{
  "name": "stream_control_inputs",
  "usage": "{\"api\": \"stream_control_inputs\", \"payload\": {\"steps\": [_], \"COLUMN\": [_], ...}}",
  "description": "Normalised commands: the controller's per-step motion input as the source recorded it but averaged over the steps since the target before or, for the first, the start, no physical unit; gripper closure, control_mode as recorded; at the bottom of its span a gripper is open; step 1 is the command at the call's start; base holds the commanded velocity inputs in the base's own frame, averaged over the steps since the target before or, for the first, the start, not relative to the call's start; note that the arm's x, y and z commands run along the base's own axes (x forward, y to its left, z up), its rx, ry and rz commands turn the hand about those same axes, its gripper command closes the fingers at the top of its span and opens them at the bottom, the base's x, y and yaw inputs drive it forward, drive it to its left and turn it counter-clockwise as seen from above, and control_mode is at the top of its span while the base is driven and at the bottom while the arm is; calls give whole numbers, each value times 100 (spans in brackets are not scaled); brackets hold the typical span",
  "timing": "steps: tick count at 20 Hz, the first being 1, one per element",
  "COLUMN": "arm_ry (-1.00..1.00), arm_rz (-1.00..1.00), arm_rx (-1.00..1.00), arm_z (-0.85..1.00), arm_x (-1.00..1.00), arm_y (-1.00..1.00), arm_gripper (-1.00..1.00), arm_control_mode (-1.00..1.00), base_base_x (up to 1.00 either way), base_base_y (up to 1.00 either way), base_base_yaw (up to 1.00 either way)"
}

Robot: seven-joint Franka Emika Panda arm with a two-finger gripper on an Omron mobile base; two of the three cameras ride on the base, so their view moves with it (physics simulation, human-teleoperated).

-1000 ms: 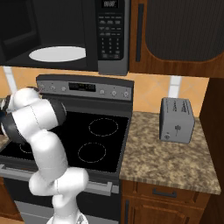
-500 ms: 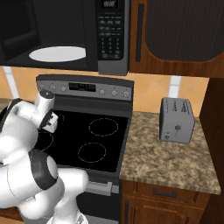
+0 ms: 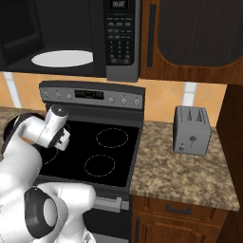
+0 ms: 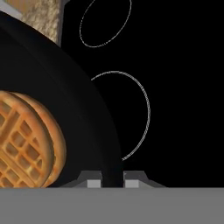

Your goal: Open the microwave, place the bowl with waffle inside the microwave, then close the microwave door and turn it on.

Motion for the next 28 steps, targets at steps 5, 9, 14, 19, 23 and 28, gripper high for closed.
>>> {"api": "stream_control_inputs", "payload": {"steps": [5, 9, 14, 19, 23, 28], "arm_ry": [0, 0, 0, 0, 0, -3], "arm_rz": [-5, -13, -17, -19, -18, -25], "arm_rx": [1, 9, 8, 7, 11, 7], "arm_z": [67, 100, 100, 100, 100, 96], "arm_x": [-18, -24, -30, -1, 0, 0], "arm_y": [-40, -45, -30, -19, -6, -2], "arm_gripper": [100, 100, 100, 100, 100, 100], "arm_control_mode": [-100, -100, -100, -100, -100, -100], "base_base_x": [0, 0, 0, 0, 0, 0], "base_base_y": [0, 0, 0, 0, 0, 0], "base_base_yaw": [0, 0, 0, 0, 0, 0]}}
